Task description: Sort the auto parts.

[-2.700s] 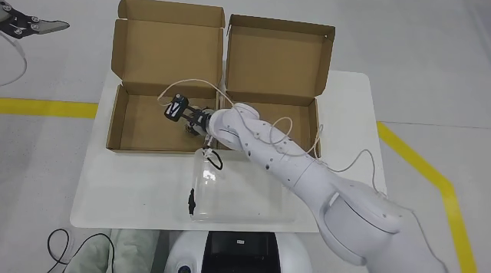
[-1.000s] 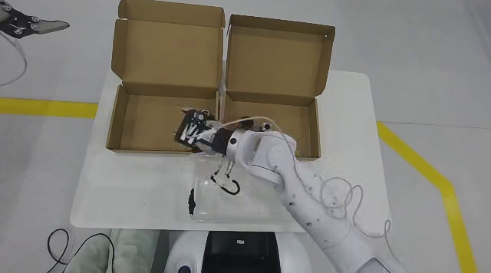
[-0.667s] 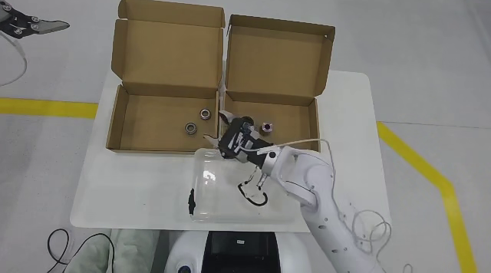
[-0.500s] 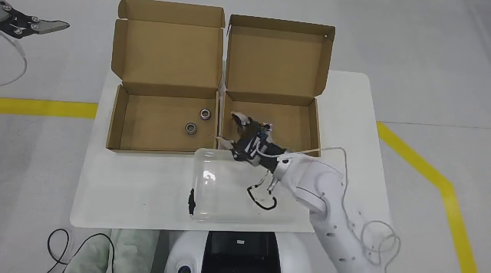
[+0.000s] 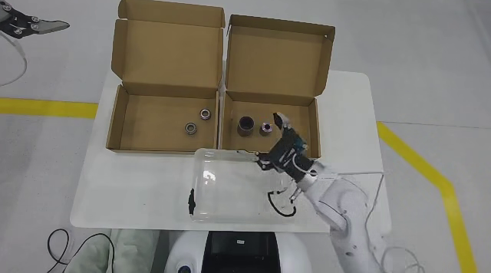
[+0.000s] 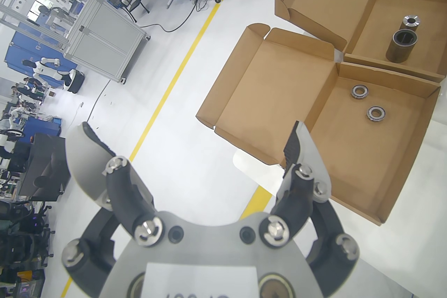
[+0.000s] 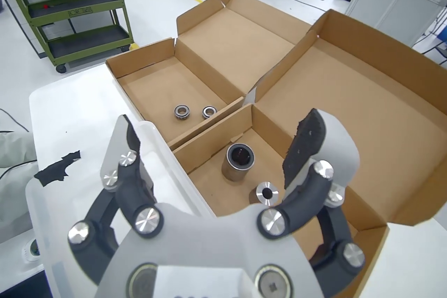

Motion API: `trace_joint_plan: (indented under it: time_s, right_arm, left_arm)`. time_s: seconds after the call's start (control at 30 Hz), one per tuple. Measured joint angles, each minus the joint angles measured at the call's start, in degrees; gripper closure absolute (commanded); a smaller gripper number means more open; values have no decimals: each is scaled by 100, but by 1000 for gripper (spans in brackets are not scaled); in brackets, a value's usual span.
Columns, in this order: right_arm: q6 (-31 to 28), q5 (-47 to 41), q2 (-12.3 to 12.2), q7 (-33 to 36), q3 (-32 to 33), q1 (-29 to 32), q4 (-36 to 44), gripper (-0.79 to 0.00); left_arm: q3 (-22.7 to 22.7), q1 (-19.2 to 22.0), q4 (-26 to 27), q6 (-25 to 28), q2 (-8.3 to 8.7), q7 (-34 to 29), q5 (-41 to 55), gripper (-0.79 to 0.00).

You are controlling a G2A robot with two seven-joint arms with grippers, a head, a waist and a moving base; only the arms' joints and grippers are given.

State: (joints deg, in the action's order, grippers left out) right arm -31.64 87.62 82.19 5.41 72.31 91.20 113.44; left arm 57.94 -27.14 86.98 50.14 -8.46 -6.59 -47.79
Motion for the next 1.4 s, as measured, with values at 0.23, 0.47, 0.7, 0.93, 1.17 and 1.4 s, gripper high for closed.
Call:
trace_joint_plan:
  time_s: [0.23,0.47,0.7,0.93,1.17,1.4]
  right_arm:
    - [154,-9,-127,-559,605,730,432,-785]
    - [318,-214,-233,-1216,1350,1567,802,-785]
    - [468,-576,-298,-1541,1950,2386,1218,-785]
    - [696,-750,-327,-1824,2272,3052,1588,-785]
    - [875,-746,-345,-1971,2328,3351,1791,-785]
    - [1040,-845,-361,-2142,2416,3531,1850,-785]
  left_arm:
    - [0,0,0,0,0,0,0,-785]
    - [0,0,0,0,0,0,0,-785]
    - [0,0,0,0,0,0,0,-785]
    - [0,0,0,0,0,0,0,-785]
    - [0,0,0,0,0,0,0,-785]
    - [0,0,0,0,0,0,0,-785]
